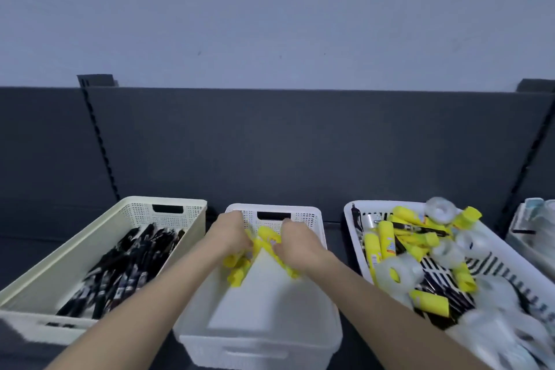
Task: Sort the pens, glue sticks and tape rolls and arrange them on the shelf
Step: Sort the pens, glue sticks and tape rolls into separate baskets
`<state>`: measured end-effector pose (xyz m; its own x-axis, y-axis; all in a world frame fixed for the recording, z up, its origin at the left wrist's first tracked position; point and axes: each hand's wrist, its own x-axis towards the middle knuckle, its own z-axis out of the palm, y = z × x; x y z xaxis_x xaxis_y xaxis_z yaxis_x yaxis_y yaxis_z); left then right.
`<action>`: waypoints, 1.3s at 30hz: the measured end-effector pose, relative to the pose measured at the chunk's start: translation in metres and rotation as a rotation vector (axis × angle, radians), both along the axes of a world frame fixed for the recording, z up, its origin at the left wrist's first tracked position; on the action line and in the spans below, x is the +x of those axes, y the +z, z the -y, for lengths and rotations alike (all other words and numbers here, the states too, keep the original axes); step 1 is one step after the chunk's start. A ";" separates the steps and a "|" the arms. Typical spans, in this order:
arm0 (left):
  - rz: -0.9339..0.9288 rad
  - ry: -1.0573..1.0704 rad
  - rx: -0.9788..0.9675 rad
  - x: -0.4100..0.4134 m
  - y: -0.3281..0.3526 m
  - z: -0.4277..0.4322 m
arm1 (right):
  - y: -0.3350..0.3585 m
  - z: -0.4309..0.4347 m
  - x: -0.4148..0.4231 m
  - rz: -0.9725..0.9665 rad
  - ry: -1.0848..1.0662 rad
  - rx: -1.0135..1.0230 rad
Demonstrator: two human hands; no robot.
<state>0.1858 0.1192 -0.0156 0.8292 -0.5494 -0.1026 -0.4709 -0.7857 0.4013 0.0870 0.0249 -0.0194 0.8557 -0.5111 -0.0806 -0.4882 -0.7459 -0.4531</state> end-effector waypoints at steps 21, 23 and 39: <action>0.224 -0.480 -0.101 -0.116 0.019 0.133 | 0.017 0.209 -0.201 0.052 -0.329 -0.377; 0.337 -0.446 0.029 -0.131 0.019 0.146 | 0.016 0.230 -0.205 0.013 -0.297 -0.435; 0.185 -0.250 0.223 -0.167 0.015 0.181 | 0.002 0.251 -0.192 0.041 -0.177 -0.401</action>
